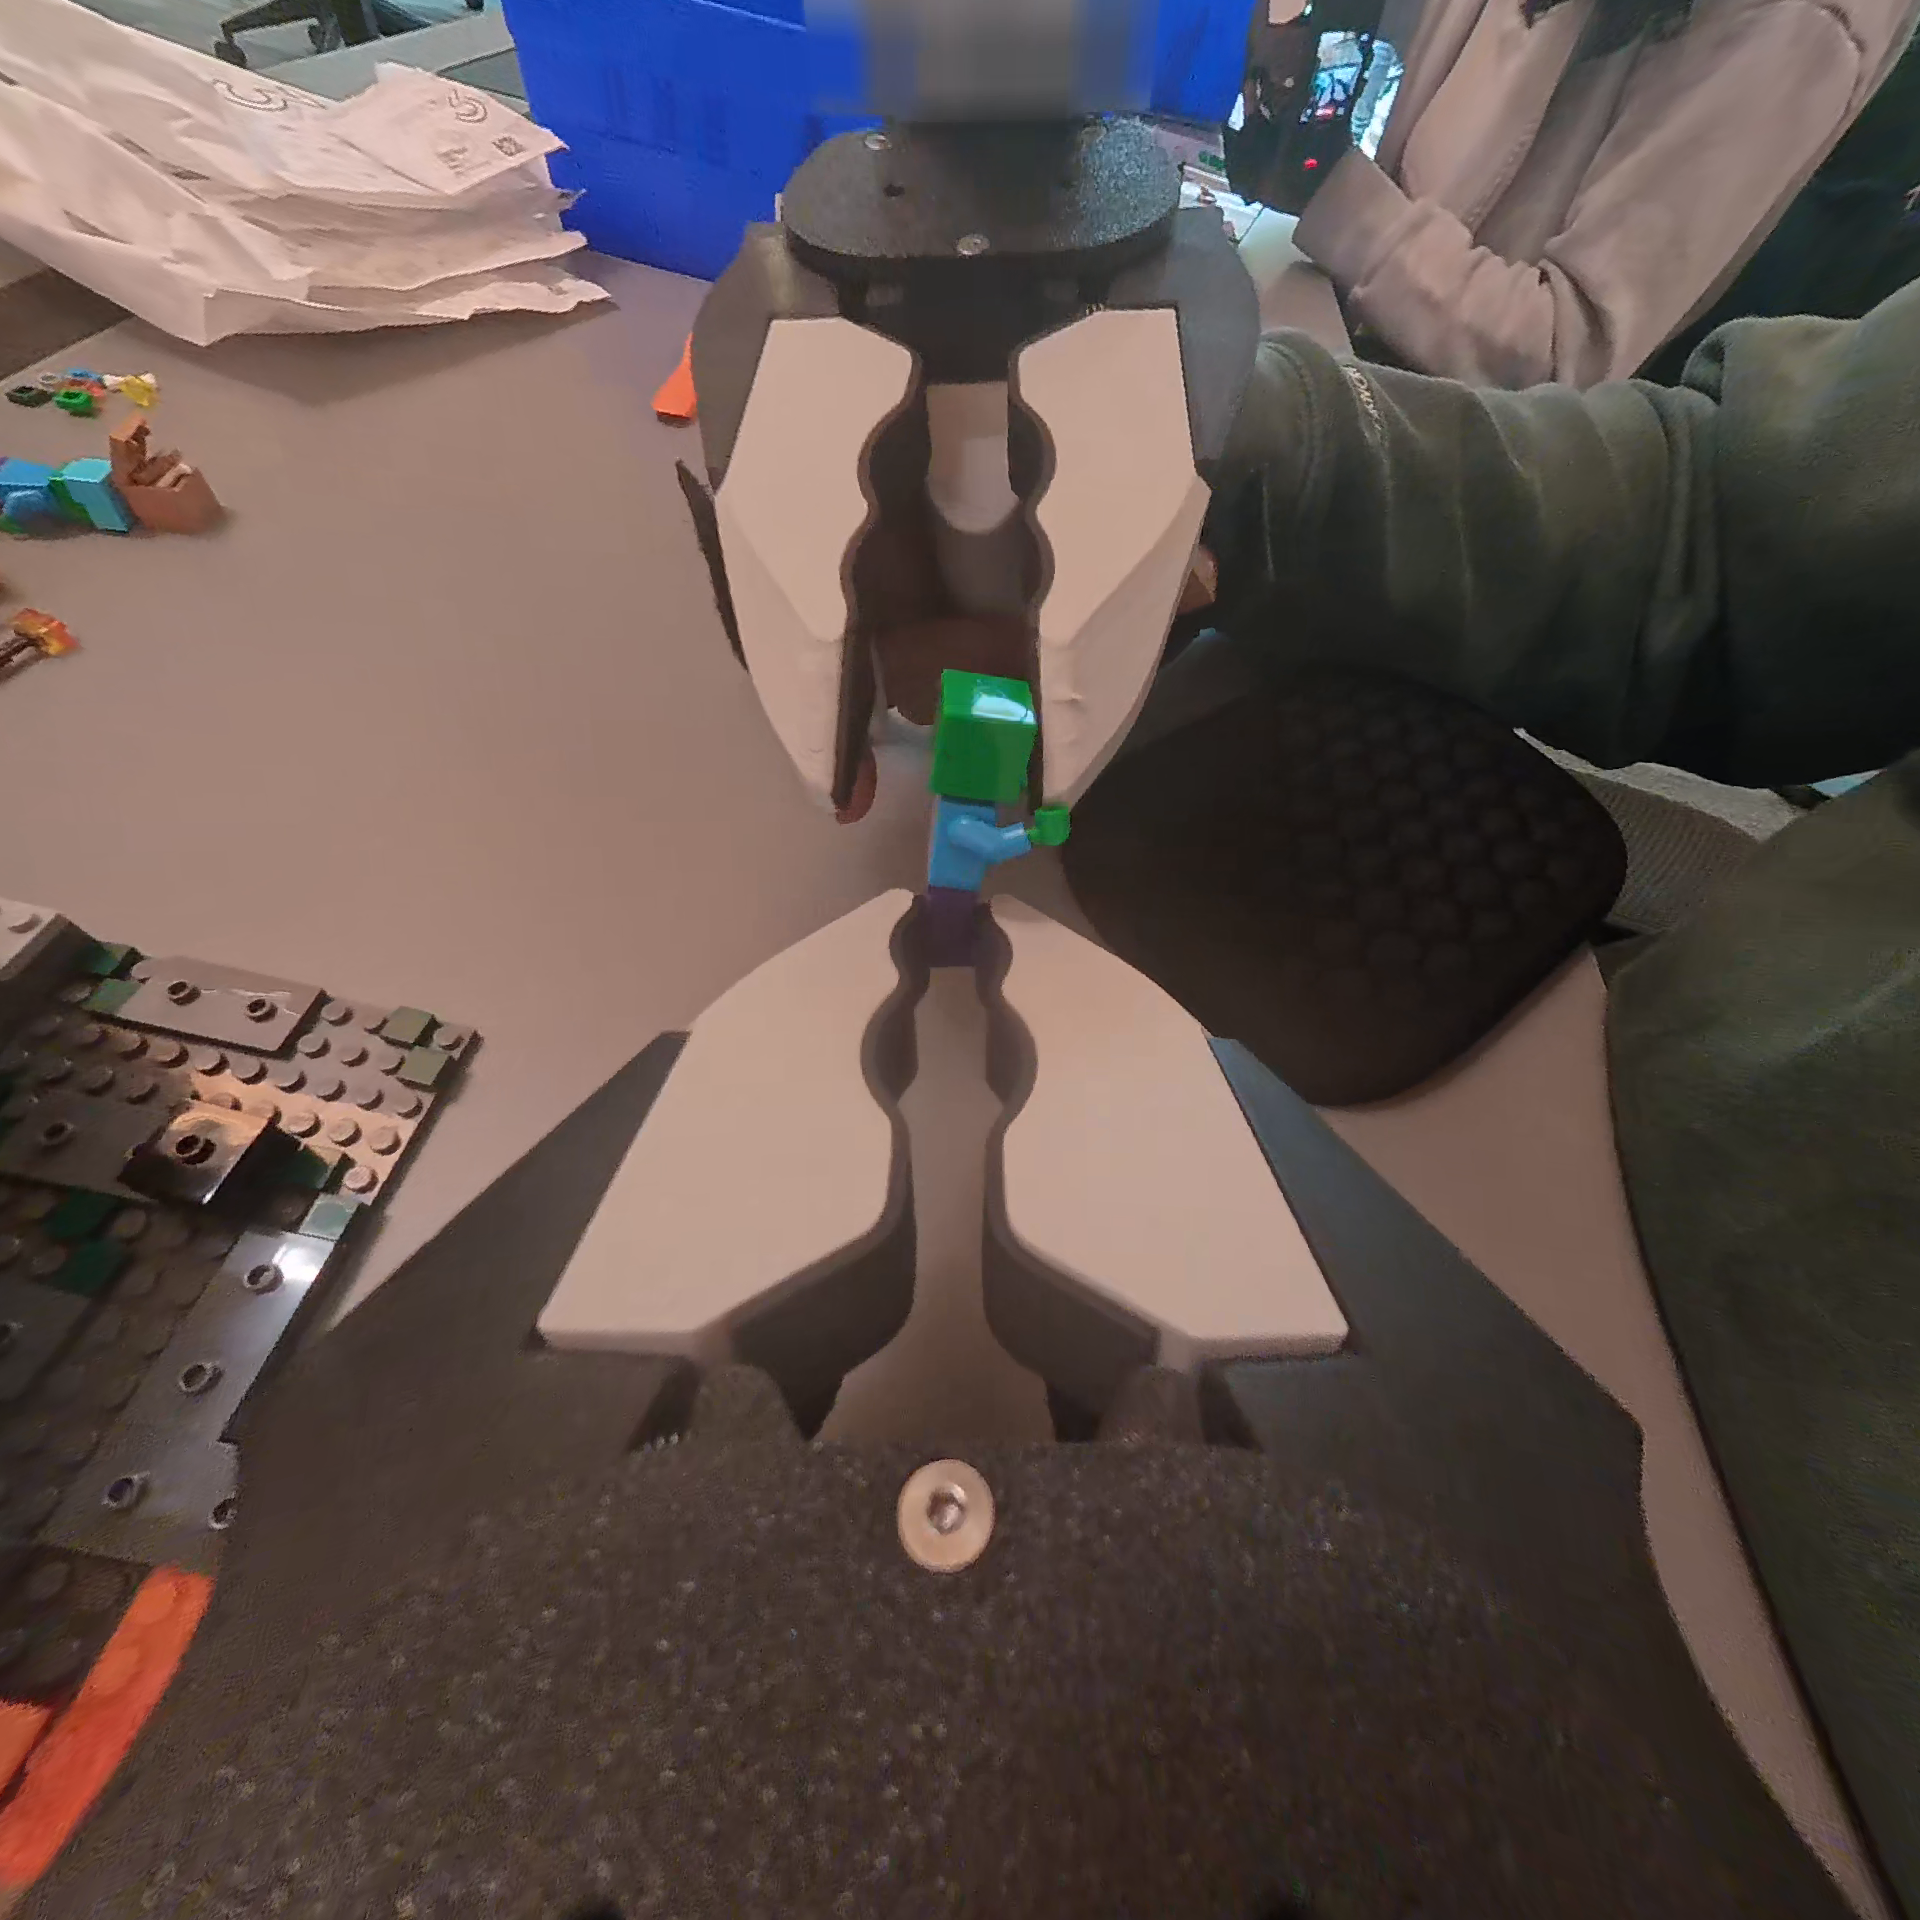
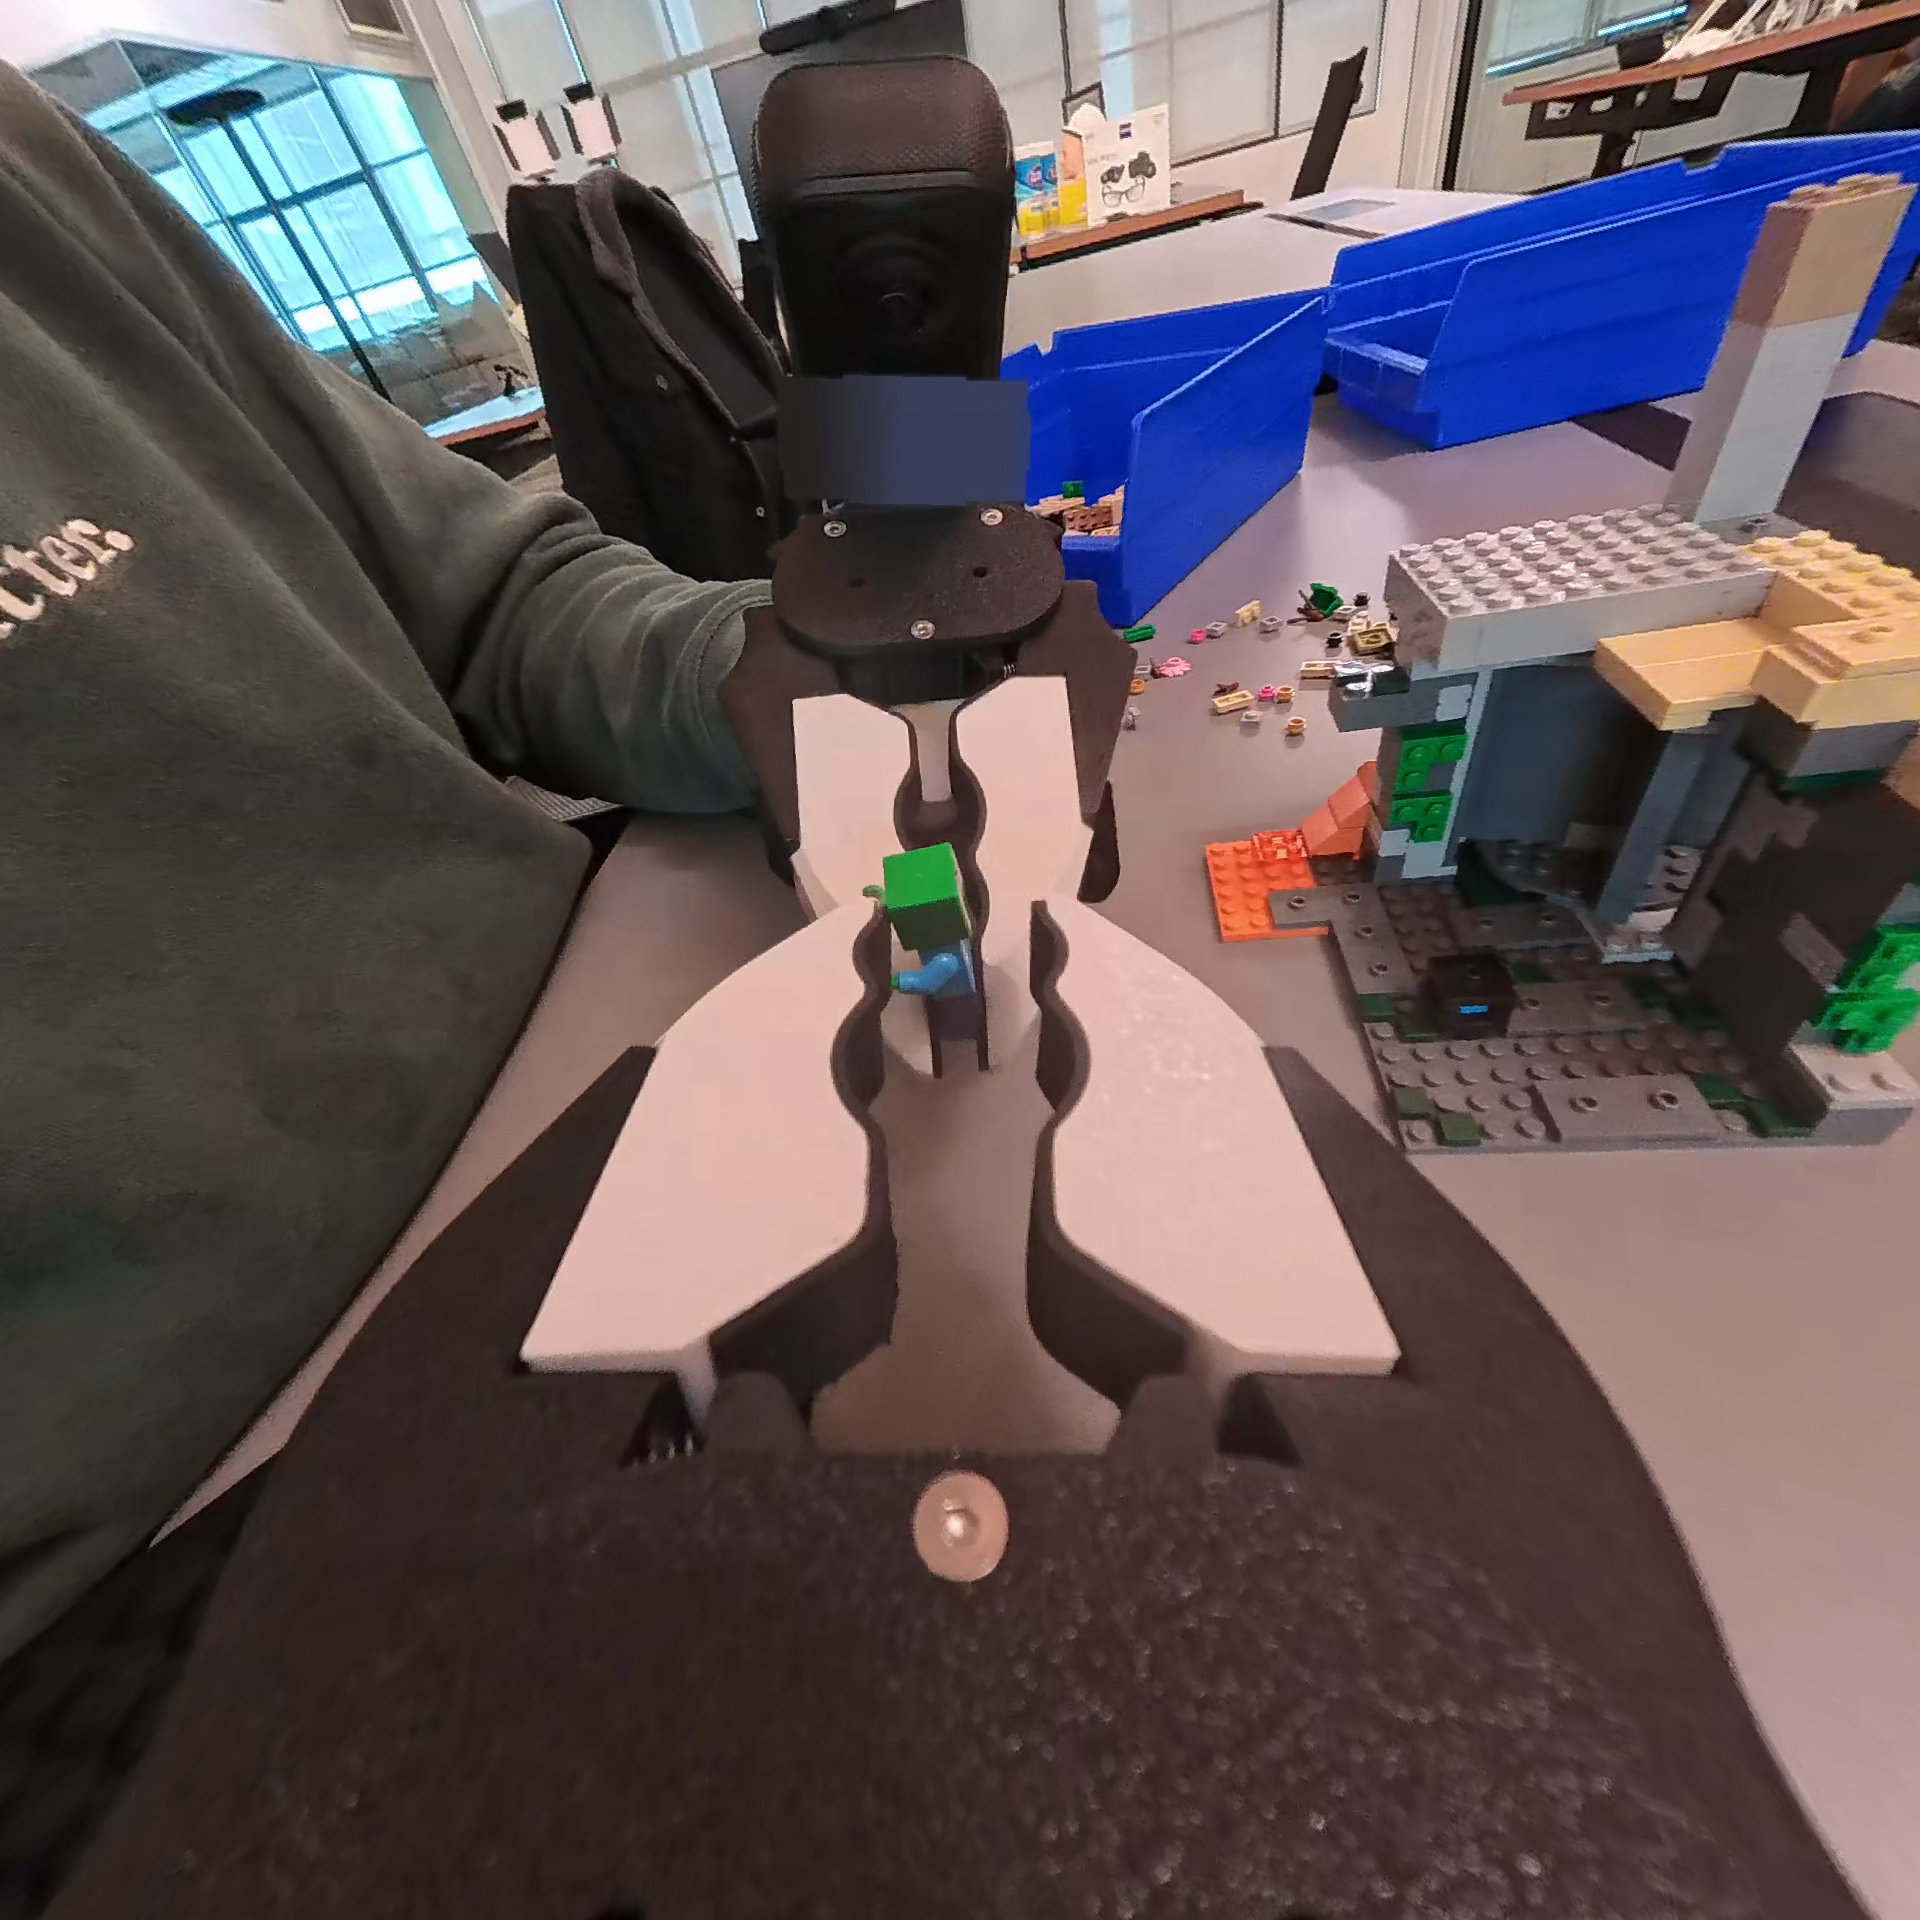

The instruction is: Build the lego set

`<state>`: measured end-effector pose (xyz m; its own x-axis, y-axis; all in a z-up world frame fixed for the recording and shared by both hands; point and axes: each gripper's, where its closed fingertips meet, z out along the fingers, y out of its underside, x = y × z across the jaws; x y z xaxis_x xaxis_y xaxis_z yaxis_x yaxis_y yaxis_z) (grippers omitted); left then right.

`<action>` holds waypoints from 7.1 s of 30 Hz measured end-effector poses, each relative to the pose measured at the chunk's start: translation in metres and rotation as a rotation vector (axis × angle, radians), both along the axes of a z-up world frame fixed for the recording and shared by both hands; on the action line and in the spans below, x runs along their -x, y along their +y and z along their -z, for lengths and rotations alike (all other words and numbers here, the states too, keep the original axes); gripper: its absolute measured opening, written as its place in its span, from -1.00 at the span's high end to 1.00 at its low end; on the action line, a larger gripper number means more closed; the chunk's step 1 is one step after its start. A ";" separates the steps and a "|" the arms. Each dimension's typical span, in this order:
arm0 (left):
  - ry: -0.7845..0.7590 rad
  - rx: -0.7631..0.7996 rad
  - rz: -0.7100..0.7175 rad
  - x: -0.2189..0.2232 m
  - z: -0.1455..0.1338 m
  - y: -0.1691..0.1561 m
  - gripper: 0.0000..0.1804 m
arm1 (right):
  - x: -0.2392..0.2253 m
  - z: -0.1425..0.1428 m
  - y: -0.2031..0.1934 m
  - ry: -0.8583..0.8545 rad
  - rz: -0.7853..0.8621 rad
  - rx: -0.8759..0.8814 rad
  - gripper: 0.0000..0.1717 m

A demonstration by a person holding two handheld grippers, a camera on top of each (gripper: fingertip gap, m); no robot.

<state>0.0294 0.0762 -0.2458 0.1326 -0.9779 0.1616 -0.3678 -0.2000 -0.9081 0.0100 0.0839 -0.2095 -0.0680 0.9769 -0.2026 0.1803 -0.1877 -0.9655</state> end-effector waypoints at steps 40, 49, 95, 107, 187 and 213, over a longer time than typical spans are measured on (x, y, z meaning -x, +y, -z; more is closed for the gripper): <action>0.010 -0.016 -0.065 -0.002 0.010 0.012 0.73 | -0.106 0.024 0.097 -0.331 0.288 -0.068 0.78; 0.020 0.007 -0.072 0.000 0.016 0.015 0.75 | -0.158 0.050 0.190 -0.521 0.356 0.024 0.77; 0.059 -0.002 -0.030 0.000 0.022 0.008 0.78 | -0.167 0.069 0.309 -0.569 0.834 -0.177 0.86; 0.044 -0.025 -0.033 0.001 0.017 0.008 0.79 | -0.149 0.054 0.313 -0.555 0.860 -0.161 0.74; -0.240 -0.402 -0.855 0.158 -0.070 0.141 1.00 | -0.061 -0.003 0.140 -0.013 0.986 -0.329 0.96; -0.230 -0.431 -0.870 0.163 -0.076 0.142 1.00 | -0.075 -0.024 0.160 -0.010 1.047 -0.416 0.86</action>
<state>-0.1331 0.2177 -0.1701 0.8407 -0.5366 -0.0725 -0.0557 0.0475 -0.9973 0.0854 0.2444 -0.1850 0.8244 0.5438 0.1568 0.1316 0.0853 -0.9876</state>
